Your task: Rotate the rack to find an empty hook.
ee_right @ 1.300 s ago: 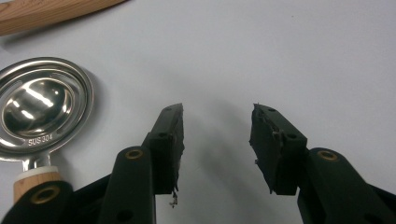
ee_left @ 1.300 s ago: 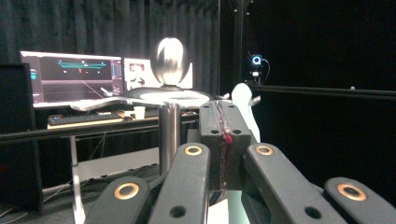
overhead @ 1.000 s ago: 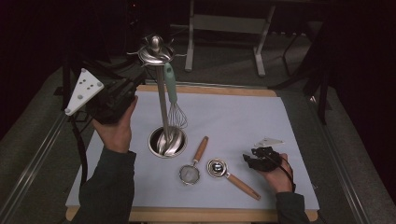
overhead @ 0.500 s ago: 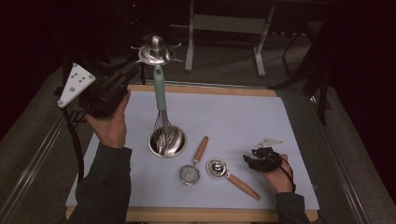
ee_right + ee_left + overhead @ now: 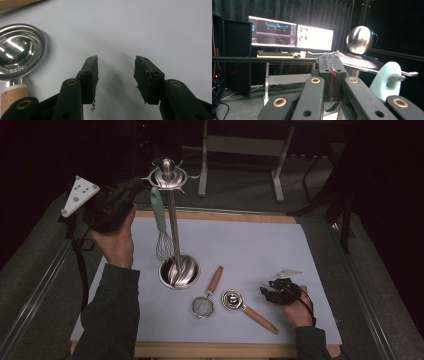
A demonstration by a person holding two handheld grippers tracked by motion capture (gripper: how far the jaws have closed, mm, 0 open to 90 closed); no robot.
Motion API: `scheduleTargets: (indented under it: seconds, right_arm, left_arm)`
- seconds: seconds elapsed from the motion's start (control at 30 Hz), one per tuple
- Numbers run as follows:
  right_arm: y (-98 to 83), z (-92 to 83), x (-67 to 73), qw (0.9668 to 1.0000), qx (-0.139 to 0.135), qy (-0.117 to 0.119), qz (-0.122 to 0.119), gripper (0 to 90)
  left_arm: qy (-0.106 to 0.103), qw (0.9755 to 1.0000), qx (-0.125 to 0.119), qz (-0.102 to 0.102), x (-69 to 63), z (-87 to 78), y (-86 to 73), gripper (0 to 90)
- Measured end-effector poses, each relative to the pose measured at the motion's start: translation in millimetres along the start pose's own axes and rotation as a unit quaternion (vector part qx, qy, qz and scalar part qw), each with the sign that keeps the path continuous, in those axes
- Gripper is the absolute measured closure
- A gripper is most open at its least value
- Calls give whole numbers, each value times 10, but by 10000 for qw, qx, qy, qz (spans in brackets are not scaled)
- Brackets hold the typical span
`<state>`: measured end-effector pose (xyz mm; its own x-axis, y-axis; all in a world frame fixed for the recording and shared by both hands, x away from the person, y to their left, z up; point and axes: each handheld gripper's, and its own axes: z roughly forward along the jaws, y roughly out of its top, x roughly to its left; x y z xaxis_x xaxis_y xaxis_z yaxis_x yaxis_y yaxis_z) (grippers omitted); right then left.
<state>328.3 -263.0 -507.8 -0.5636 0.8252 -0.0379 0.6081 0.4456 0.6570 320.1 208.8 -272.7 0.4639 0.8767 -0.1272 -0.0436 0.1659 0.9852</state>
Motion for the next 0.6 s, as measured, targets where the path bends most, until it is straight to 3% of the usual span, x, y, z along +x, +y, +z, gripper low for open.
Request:
scheduleTargets:
  seconds: [0.4,0.6]
  right_arm:
    - [-2,2,-2,10000,6,8,0,537]
    - [-1,5,1,10000,-7,10,-13,535]
  left_arm:
    - [141,9999,78,-30,61,96,24,900]
    - [22,9999,135,26,67,82,17,900]
